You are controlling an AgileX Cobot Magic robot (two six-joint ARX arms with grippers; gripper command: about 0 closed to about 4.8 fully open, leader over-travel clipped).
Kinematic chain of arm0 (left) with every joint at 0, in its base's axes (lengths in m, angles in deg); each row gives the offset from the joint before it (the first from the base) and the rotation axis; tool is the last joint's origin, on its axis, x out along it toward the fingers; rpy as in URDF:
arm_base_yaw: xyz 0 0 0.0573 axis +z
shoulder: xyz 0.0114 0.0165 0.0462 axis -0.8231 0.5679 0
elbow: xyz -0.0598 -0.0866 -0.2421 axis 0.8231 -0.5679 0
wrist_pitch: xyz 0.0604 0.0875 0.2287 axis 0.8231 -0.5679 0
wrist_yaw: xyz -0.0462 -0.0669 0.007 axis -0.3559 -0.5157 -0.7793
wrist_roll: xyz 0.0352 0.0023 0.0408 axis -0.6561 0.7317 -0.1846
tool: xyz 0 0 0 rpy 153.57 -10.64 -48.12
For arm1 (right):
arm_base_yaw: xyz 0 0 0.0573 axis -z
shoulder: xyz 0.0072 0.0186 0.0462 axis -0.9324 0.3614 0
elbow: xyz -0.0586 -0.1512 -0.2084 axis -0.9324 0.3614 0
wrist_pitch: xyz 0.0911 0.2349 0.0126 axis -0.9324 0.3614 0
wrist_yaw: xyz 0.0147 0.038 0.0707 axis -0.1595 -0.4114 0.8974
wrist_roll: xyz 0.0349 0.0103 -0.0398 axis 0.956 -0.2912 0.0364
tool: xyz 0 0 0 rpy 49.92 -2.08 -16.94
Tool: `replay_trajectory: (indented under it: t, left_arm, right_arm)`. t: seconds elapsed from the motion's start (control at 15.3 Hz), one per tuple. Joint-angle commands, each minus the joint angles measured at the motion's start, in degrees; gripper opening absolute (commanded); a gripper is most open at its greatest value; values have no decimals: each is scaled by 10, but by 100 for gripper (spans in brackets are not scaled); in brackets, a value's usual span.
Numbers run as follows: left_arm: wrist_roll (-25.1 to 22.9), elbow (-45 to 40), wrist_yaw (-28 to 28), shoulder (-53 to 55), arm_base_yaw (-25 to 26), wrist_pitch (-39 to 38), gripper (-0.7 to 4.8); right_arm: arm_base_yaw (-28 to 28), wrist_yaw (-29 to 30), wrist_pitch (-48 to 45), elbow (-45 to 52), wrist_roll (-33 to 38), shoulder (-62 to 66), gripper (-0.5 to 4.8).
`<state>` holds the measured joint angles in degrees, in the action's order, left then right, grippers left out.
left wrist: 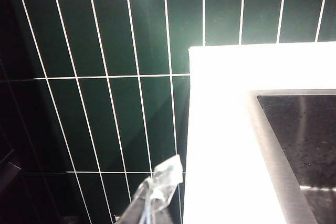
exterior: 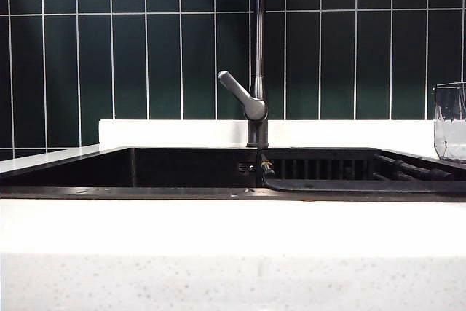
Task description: Pick up the mug next to the sink, go to the faucet to get some water, pour the water into the sink, and finally put the mug back to its place.
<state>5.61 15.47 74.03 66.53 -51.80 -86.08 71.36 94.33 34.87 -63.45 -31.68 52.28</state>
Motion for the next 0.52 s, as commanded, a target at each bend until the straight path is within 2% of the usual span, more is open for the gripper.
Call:
replay_trajectory:
  t: [0.07,0.2,0.52]
  left_arm:
    - [0,2,1,0,0,5,-6]
    - [0,2,1,0,0,5,-6]
    - [0,2,1,0,0,5,-6]
  right_arm:
    - [-56,-87,9,3,-1,0,-5]
    - [-73,-151,16,2,-1,0,-5]
    - [-74,-150,21,2,0,0,-5]
